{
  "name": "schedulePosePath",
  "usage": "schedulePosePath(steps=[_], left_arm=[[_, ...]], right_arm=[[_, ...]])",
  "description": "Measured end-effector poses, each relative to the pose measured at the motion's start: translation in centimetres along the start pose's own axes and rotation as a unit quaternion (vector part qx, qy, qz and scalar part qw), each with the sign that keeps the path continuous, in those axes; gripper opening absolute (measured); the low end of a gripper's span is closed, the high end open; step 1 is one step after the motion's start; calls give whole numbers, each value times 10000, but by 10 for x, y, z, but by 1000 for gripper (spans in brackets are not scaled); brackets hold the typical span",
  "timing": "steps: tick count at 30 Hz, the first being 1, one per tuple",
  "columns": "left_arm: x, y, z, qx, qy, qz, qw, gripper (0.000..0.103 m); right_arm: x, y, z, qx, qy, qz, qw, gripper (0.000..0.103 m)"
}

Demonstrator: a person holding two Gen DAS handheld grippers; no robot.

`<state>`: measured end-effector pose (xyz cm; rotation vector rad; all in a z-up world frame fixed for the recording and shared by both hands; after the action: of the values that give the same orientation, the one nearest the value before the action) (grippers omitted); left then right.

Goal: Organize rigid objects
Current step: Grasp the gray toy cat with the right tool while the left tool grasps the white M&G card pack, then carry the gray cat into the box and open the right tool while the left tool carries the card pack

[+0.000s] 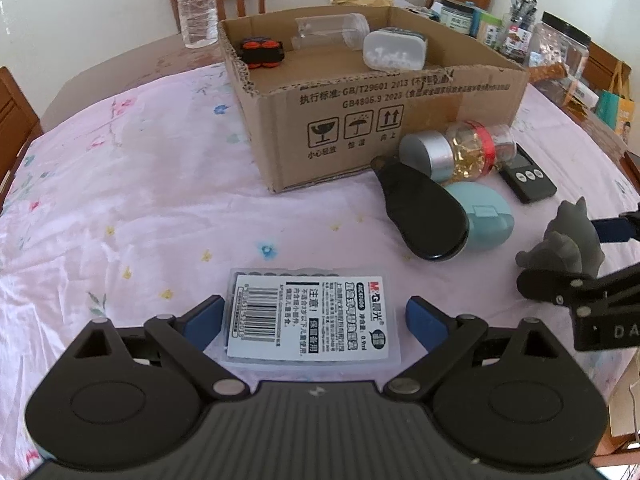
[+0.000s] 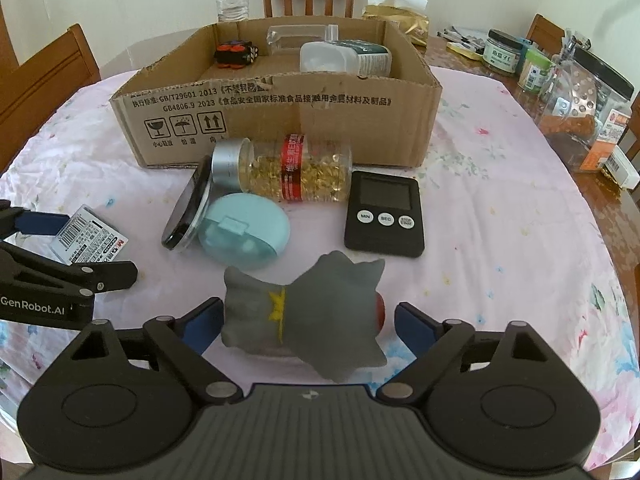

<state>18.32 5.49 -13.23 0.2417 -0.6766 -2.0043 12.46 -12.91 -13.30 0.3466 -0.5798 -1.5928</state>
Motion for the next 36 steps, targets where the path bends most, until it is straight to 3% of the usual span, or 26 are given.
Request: schedulePosePath(steps=[7, 23, 31, 36], left_arm=[[-2, 1, 1, 10, -41, -19, 10000, 90], [-1, 20, 24, -252, -436, -554, 9972, 90], [3, 49, 60, -157, -619, -634, 9959, 90], [7, 71, 75, 1, -544, -608, 9967, 90]], right_arm=[[-4, 2, 4, -22, -80, 82, 9999, 78], [10, 17, 24, -48, 68, 485, 9988, 77], [28, 61, 49, 293, 344, 921, 9947, 77], [39, 101, 55, 638, 522, 1004, 9915, 77]])
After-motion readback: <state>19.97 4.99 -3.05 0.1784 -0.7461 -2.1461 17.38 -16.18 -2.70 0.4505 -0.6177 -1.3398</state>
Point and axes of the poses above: each gripper's, at about its wrist camera, not at the fingertips, and z roughly against the way its jaws point, x to its right, y to its top, the point moved 2 cm from there along -z, roughly the way its jaws point, and after that the axes turned 7 degrees about -y, right-handed, at the moved point
